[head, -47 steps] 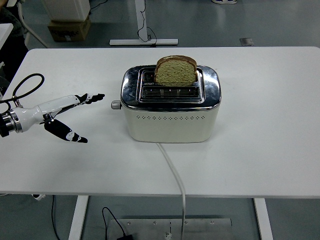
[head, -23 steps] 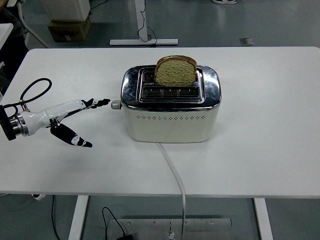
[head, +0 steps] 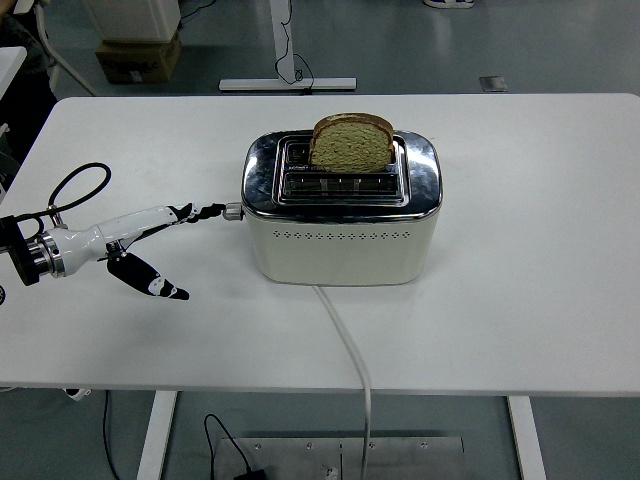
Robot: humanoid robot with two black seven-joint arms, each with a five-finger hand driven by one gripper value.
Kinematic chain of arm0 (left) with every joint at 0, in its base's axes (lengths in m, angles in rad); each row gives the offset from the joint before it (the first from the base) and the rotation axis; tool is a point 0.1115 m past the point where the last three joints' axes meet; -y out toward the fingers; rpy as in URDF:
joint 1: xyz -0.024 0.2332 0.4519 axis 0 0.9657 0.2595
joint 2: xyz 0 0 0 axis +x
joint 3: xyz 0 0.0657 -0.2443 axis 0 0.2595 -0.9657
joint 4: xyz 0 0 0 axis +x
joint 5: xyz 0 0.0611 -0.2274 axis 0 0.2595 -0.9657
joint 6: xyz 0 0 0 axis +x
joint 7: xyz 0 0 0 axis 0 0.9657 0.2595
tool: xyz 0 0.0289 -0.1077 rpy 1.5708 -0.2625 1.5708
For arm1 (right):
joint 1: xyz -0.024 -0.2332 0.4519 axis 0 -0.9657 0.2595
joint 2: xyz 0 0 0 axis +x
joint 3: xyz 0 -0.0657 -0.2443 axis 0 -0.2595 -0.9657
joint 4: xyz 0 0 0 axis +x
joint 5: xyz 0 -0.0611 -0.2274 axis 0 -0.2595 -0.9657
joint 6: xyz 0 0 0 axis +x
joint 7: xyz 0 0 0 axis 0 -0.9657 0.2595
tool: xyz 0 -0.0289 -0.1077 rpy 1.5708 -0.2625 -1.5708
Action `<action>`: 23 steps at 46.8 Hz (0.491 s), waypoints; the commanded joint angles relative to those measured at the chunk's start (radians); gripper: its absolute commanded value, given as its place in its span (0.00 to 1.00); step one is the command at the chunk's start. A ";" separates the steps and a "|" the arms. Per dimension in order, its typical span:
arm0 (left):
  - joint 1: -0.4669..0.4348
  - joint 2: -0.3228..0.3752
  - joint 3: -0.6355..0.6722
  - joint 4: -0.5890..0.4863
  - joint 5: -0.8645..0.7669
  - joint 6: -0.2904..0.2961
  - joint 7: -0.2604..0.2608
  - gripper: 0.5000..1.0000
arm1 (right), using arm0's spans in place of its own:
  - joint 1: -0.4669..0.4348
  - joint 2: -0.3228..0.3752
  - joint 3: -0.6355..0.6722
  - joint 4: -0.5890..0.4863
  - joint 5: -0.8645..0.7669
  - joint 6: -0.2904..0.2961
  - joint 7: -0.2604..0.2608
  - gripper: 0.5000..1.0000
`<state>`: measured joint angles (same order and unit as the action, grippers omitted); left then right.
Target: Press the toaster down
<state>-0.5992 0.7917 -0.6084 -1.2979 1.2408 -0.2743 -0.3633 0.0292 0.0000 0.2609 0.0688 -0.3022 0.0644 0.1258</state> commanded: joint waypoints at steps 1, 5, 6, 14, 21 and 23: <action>-0.001 -0.014 0.001 0.000 -0.001 0.000 0.001 1.00 | 0.000 0.000 0.000 0.000 0.000 0.000 0.000 1.00; -0.002 -0.017 0.001 0.002 -0.001 0.001 0.003 1.00 | 0.000 0.000 0.000 0.000 0.000 0.000 0.000 1.00; -0.002 -0.017 0.001 0.002 -0.001 0.001 0.004 1.00 | 0.000 0.000 0.000 -0.001 0.000 0.000 0.000 1.00; -0.004 -0.019 0.001 0.005 -0.001 0.001 0.003 1.00 | 0.000 0.000 0.000 0.000 0.000 0.000 0.000 1.00; -0.001 -0.028 0.002 0.005 -0.001 0.001 0.003 1.00 | 0.000 0.000 0.000 0.000 0.000 0.000 0.000 1.00; 0.001 -0.029 0.004 0.005 -0.001 0.000 0.003 1.00 | 0.000 0.000 0.000 -0.001 0.000 0.000 0.000 1.00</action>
<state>-0.6005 0.7645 -0.6069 -1.2928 1.2394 -0.2729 -0.3603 0.0291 0.0000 0.2608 0.0684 -0.3022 0.0644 0.1258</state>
